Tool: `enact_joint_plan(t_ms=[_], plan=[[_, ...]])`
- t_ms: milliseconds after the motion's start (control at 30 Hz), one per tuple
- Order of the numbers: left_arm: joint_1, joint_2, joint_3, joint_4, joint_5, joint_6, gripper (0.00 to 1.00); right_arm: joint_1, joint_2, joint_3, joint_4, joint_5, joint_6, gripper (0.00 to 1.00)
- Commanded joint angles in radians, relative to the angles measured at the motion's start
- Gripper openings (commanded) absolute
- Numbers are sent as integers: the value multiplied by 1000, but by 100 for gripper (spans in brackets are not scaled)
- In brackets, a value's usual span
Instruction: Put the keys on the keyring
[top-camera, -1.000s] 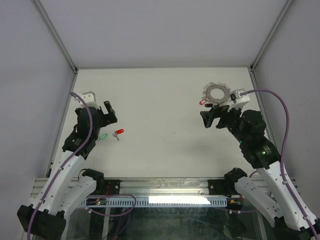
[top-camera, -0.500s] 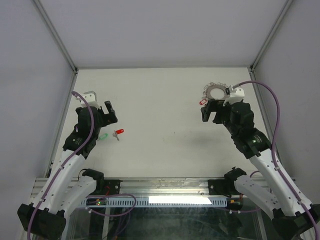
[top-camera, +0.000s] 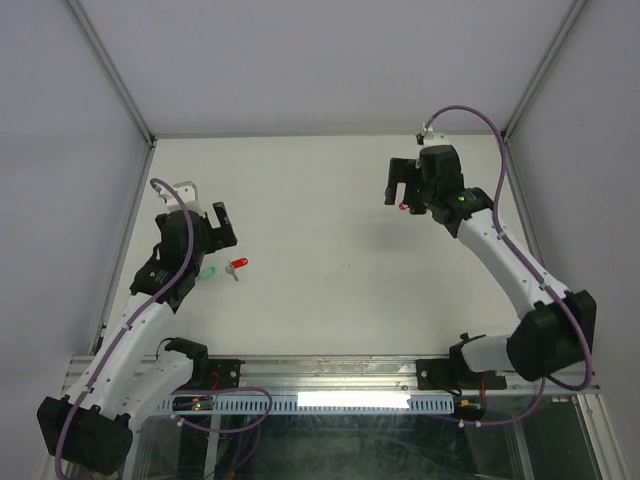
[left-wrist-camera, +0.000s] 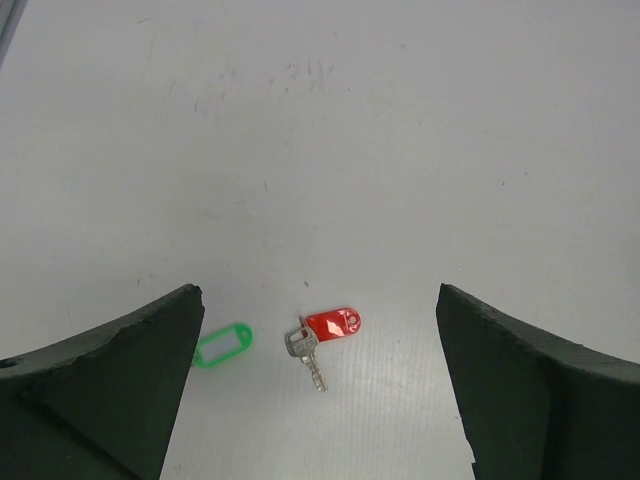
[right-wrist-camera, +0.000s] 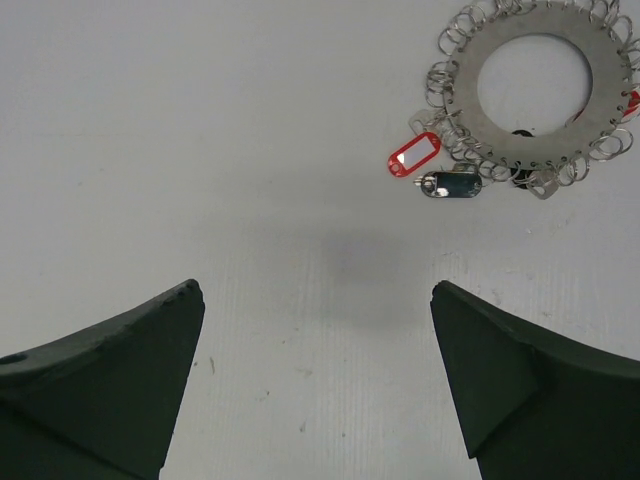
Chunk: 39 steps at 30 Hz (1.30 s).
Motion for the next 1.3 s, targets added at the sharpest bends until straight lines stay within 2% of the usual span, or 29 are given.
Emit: enact_joint_plan(t_ms=[0,167,467,967,1267], plan=[[5,17,13,22,13,13,99,-139,152,106,18,-111,53,98],[5,32,17,18,34,13,99,-240,318,195,45,-152,67,95],[5,40,19,18,43,15,99,-330,531,346,48,-198,48,89],[5,77,24,18,63,20,99,-359,829,595,-56,-183,-12,89],[4,93,25,18,62,21,99,-358,895,620,-97,-220,-34,91]])
